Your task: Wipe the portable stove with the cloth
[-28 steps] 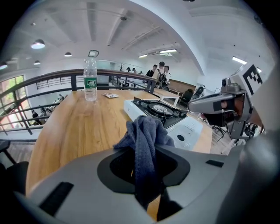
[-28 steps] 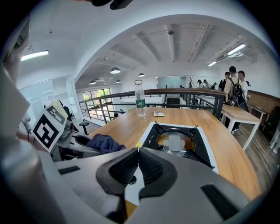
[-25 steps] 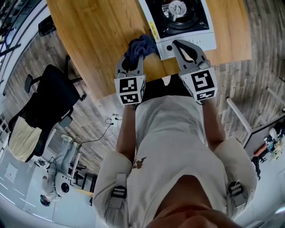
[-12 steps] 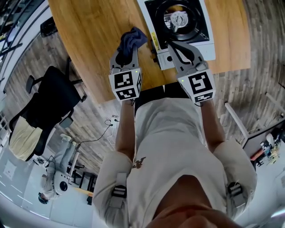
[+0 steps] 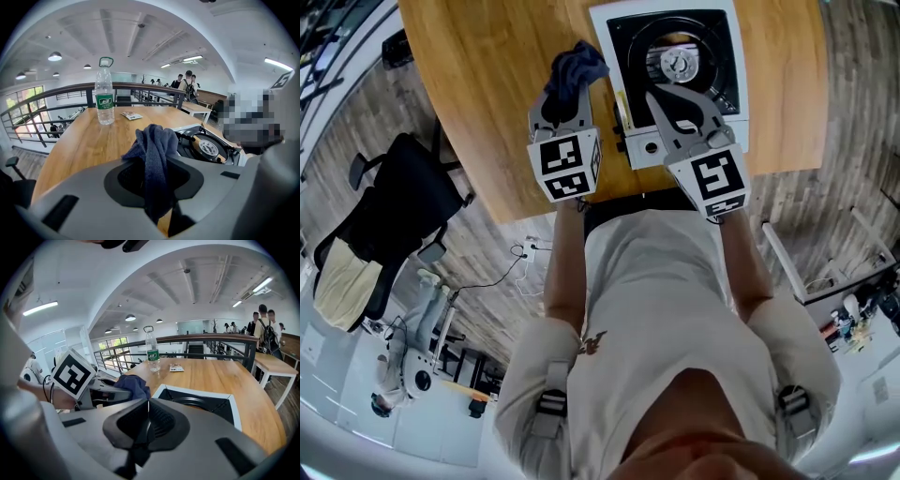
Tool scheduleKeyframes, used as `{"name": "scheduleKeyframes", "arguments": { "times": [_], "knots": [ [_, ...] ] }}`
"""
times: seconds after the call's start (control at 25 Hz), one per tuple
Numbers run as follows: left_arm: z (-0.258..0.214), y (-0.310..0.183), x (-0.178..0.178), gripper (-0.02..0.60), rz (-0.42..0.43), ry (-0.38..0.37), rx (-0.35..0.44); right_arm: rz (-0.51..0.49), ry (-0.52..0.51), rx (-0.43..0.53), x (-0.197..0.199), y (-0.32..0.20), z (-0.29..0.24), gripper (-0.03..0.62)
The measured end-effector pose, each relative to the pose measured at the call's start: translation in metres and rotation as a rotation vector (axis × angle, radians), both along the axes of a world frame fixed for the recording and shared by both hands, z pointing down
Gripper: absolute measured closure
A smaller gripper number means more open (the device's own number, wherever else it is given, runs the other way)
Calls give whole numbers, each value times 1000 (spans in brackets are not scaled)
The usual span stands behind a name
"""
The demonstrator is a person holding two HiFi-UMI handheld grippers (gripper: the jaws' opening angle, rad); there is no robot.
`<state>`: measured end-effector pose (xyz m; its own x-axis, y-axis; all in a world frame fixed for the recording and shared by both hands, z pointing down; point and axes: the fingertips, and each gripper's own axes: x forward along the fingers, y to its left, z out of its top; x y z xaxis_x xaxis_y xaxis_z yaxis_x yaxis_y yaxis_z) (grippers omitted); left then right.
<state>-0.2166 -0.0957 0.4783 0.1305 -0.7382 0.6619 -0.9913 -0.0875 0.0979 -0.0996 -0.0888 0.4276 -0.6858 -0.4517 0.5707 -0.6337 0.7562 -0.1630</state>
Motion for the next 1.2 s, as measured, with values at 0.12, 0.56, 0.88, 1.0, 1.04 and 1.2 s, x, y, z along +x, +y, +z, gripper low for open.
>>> {"name": "scheduleKeyframes", "arguments": {
  "times": [0.12, 0.56, 0.88, 1.0, 1.04, 1.2],
  "knots": [
    [4, -14, -4, 468, -22, -4, -3, -11, -4, -10, -3, -9, 4, 572],
    [2, -66, -20, 468, -68, -78, 35, -32, -9, -37, -6, -32, 15, 572],
    [-12, -99, -18, 468, -86, -121, 119, -16, -18, -48, -2, -41, 18, 572],
    [-15, -108, -18, 468, -105, -114, 161, -7, -20, -50, 1, -43, 19, 572],
    [-15, -110, -18, 468, -108, -113, 167, -4, -20, -50, 1, -44, 20, 572],
    [-4, -113, -9, 468, -69, -98, 141, 4, -20, -53, 3, -47, 20, 572]
  ]
}}
